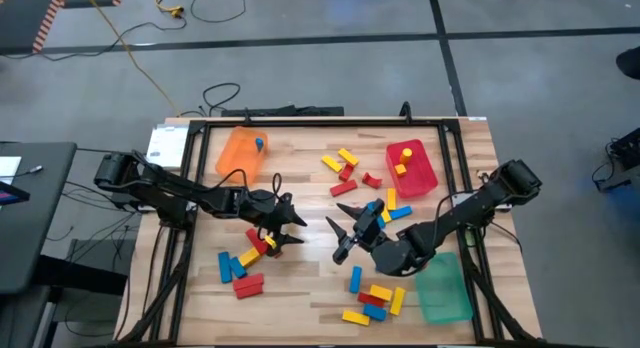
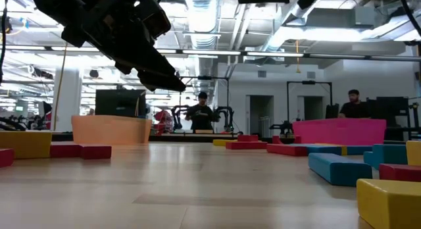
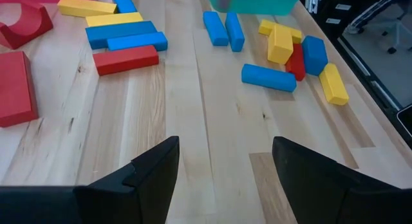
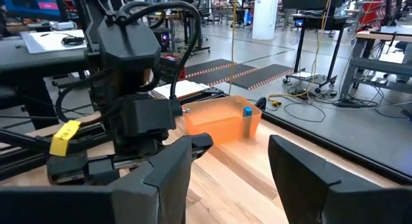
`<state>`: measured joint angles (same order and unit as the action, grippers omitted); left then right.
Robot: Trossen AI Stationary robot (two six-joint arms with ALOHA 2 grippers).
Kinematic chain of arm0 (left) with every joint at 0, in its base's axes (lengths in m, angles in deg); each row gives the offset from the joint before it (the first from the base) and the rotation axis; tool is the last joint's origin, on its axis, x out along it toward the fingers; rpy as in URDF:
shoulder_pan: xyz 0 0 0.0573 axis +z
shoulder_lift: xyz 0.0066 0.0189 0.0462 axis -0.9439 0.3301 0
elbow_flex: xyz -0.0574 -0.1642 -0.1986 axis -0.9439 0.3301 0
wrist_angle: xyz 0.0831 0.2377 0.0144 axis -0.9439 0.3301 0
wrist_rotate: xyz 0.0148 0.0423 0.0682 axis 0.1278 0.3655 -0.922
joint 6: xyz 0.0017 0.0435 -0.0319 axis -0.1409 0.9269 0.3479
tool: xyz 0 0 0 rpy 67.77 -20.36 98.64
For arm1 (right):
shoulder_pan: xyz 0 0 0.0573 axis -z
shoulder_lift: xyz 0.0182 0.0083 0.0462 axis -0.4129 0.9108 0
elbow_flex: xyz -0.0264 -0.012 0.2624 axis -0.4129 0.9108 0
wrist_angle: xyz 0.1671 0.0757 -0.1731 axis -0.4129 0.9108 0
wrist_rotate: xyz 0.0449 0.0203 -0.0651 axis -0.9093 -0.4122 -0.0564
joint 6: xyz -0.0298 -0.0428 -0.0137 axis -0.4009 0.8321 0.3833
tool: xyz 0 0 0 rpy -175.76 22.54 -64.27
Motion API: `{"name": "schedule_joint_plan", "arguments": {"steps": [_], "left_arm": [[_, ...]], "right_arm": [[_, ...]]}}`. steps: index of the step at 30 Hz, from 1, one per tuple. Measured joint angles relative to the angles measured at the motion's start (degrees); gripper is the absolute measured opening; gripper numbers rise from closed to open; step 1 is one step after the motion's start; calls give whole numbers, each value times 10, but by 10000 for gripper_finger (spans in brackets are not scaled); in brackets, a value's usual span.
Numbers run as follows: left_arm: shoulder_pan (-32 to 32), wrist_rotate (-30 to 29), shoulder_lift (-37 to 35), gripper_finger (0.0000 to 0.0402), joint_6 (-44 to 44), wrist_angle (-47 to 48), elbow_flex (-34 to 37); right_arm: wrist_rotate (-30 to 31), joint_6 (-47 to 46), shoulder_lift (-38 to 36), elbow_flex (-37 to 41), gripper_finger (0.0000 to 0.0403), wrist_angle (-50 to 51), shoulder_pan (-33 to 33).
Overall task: Sort blocks
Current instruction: Put the blue rectangle block into the orange bin
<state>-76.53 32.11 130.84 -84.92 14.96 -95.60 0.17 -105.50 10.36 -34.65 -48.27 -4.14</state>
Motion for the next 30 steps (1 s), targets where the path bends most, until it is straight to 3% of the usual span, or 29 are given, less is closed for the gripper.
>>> {"name": "schedule_joint_plan", "arguments": {"steps": [30], "left_arm": [[0, 0, 0, 245, 0, 0, 0]], "right_arm": [[3, 2, 0, 0, 221, -8, 9]]}}
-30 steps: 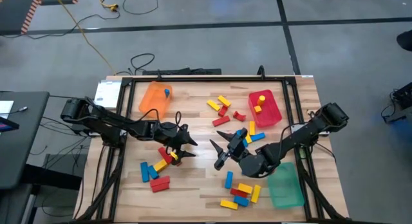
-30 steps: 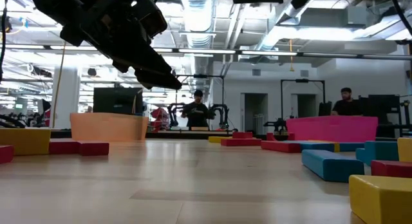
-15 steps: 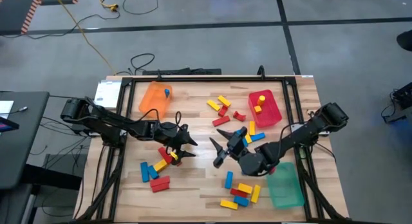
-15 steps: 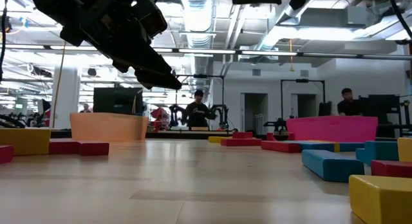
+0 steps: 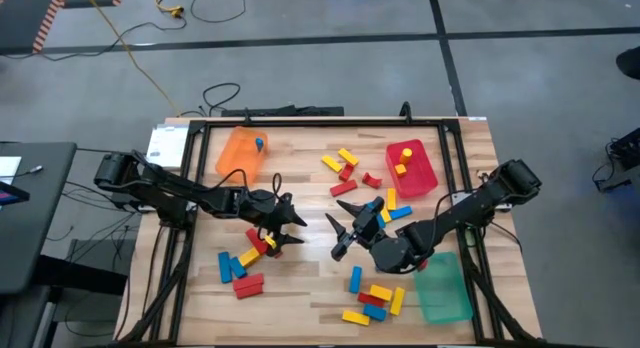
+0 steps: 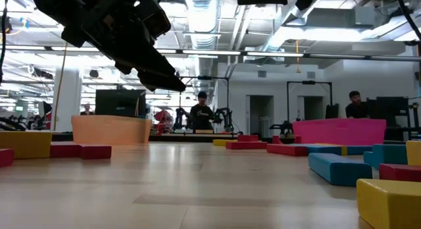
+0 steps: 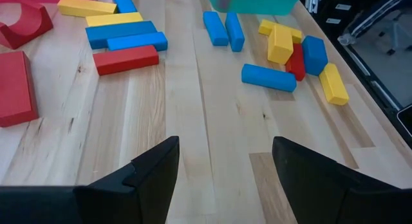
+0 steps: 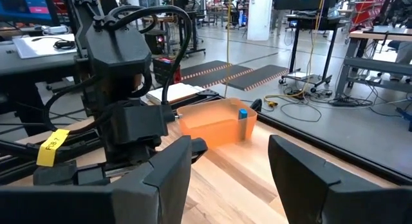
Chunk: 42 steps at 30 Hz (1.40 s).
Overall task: Sort blocks
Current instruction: Put the blue rectangle block into the orange bin
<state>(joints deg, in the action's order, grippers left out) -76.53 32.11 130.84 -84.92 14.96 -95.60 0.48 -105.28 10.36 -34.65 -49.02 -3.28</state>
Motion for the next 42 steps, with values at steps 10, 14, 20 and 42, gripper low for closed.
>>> {"name": "schedule_joint_plan", "arguments": {"steps": [10, 14, 20, 42], "left_arm": [[0, 0, 0, 245, 0, 0, 0], [0, 0, 0, 245, 0, 0, 0], [0, 0, 0, 245, 0, 0, 0], [0, 0, 0, 245, 0, -20, 0]], "right_arm": [[0, 30, -8, 0, 221, 0, 0], [-1, 56, -8, 0, 221, -6, -3], [-3, 76, -18, 0, 221, 4, -13], [-8, -102, -100, 0, 221, 355, -98]]}}
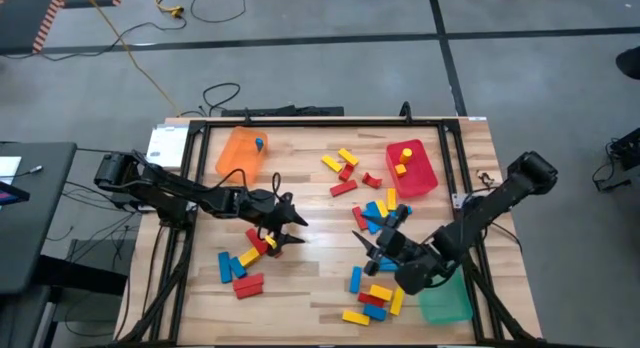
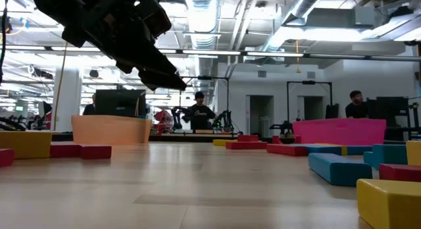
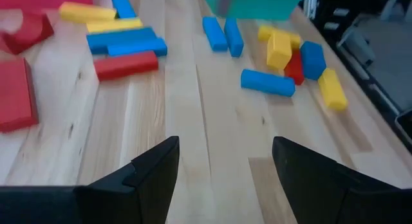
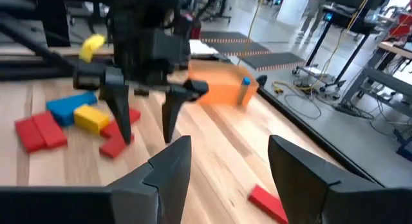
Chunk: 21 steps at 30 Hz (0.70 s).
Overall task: Sort blocks
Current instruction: Put the blue rectangle block into the orange bin
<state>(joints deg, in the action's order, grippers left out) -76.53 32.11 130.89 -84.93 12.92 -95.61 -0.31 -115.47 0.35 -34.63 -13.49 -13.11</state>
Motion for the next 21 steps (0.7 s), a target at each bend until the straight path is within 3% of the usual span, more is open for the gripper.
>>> {"name": "schedule_joint_plan", "arguments": {"steps": [7, 15, 21], "left_arm": [[0, 0, 0, 245, -42, -52, 0], [-10, 8, 0, 245, -41, -24, 0], [-25, 31, 0, 245, -33, -21, 0]], "right_arm": [[-16, -39, -31, 0, 221, 76, -21], [-87, -40, -43, 0, 221, 124, -23], [-102, -39, -43, 0, 221, 168, -23]]}}
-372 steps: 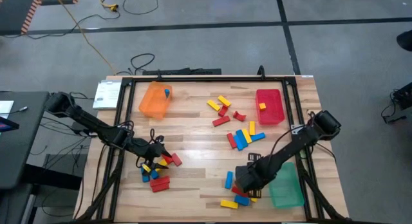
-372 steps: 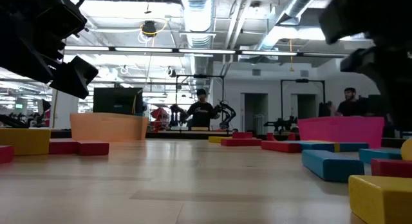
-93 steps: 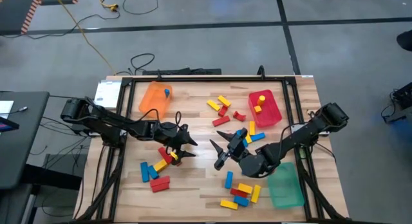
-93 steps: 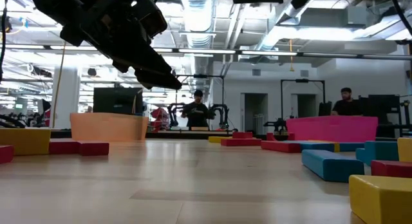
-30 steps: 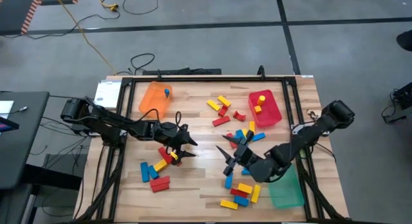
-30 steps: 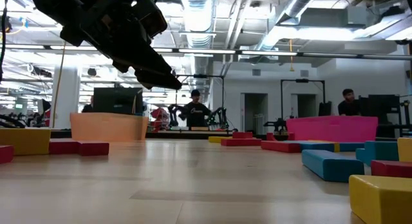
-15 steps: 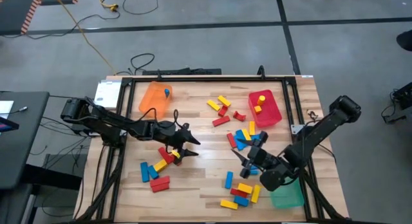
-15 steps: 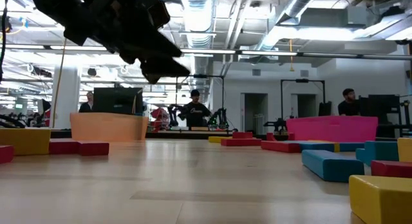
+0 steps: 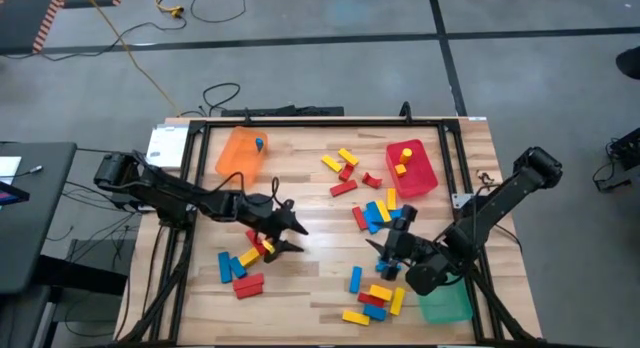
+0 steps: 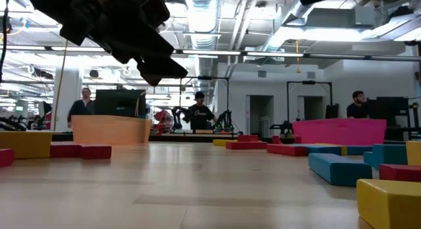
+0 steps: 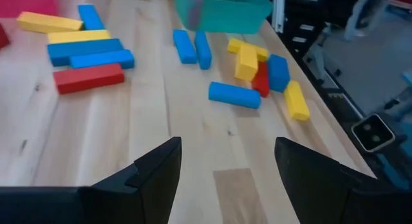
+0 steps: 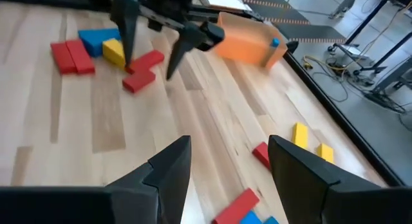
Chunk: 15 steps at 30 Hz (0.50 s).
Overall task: Sort blocks
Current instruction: Put the blue rectangle block into the orange bin
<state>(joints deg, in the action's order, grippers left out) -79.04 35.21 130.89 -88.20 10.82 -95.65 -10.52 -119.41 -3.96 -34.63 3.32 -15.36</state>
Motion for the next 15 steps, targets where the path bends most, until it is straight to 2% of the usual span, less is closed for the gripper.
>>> {"name": "schedule_joint_plan", "arguments": {"steps": [7, 10, 15], "left_arm": [[-3, -1, -1, 245, 42, 39, -6], [-3, -17, -1, 245, 58, 131, -34], [-23, -100, -1, 245, 90, 325, -98]], "right_arm": [[-1, 1, -11, 0, 221, 50, 1], [-2, 2, -21, 0, 221, 63, 1], [-3, 1, -35, 0, 221, 84, -1]]}}
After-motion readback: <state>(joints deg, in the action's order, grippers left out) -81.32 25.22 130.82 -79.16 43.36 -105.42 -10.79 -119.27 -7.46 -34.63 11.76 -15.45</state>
